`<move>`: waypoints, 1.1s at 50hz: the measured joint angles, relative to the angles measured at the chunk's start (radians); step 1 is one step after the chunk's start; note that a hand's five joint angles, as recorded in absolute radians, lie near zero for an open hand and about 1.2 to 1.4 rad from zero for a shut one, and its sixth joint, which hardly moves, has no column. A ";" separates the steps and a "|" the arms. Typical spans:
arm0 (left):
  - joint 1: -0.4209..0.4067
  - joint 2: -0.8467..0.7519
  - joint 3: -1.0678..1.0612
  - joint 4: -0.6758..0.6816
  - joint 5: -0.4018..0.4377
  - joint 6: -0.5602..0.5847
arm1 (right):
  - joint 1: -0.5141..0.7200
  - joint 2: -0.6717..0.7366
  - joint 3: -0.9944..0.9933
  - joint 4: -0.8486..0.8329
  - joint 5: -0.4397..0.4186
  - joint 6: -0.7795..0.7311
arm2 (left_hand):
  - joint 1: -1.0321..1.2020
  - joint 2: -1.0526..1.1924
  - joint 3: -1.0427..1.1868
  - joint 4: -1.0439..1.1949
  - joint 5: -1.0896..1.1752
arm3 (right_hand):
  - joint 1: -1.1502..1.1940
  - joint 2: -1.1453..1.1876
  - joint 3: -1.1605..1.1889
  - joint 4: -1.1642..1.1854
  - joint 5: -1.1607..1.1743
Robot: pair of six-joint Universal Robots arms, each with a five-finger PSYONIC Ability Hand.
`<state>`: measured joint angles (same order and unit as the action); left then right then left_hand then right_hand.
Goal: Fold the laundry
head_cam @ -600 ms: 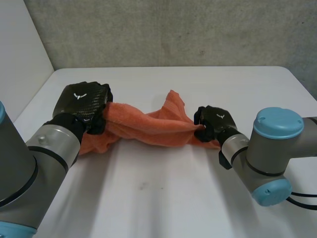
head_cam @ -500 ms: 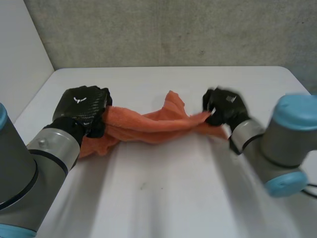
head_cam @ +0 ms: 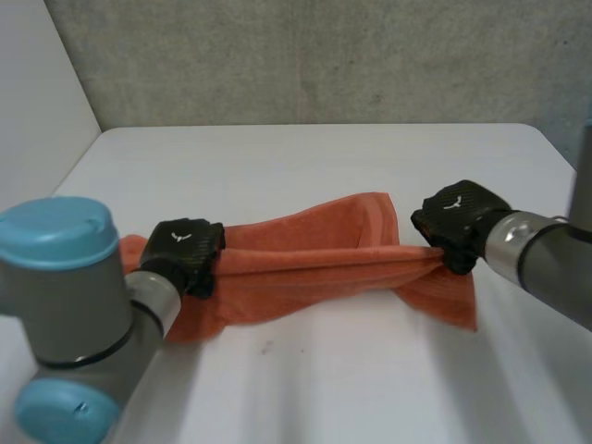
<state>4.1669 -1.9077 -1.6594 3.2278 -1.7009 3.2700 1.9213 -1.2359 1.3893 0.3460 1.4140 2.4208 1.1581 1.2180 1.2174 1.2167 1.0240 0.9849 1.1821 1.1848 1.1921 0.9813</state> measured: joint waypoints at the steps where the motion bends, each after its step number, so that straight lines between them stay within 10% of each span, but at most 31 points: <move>1: 0.001 -0.018 0.019 0.002 0.000 0.001 | 0.005 0.034 -0.022 -0.018 0.006 0.002 | 0.000 0.000 0.000 0.000 0.000 | 0.000 0.000 0.000 0.000 0.000; 12: 0.038 -0.122 0.385 0.180 -0.001 0.021 | 0.052 0.248 -0.424 -0.390 0.145 0.018 | 0.000 0.000 0.000 0.000 0.000 | 0.000 0.000 0.000 0.000 0.000; 26: 0.129 0.053 0.332 0.720 -0.015 0.177 | 0.051 0.062 -0.397 -0.794 0.177 0.049 | 0.000 0.000 0.001 0.000 0.000 | 0.000 0.000 0.000 0.001 0.000; 42: -0.012 0.025 -0.147 0.581 -0.122 0.171 | 0.037 0.040 0.105 -0.624 0.110 0.080 | 0.000 0.001 0.001 0.000 0.006 | 0.000 0.000 0.001 0.001 0.007; 49: -0.129 -0.022 -0.196 0.308 -0.222 0.124 | -0.006 0.074 0.234 -0.609 0.100 0.082 | -0.002 -0.048 -0.047 -0.046 -0.021 | 0.000 0.000 0.001 0.001 0.007; 55: -0.179 -0.003 -0.161 0.064 -0.253 0.032 | -0.052 0.076 0.260 -0.611 0.098 0.081 | -0.641 -0.701 -0.699 -0.681 -0.663 | 0.000 0.000 0.001 0.001 0.007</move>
<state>3.9880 -1.9108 -1.8205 3.2919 -1.9538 3.3016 1.8689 -1.1599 1.6488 -0.2649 1.5117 2.5016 0.5173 0.5172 0.5180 0.5352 0.3606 0.9849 1.1825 1.1858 1.1929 0.9879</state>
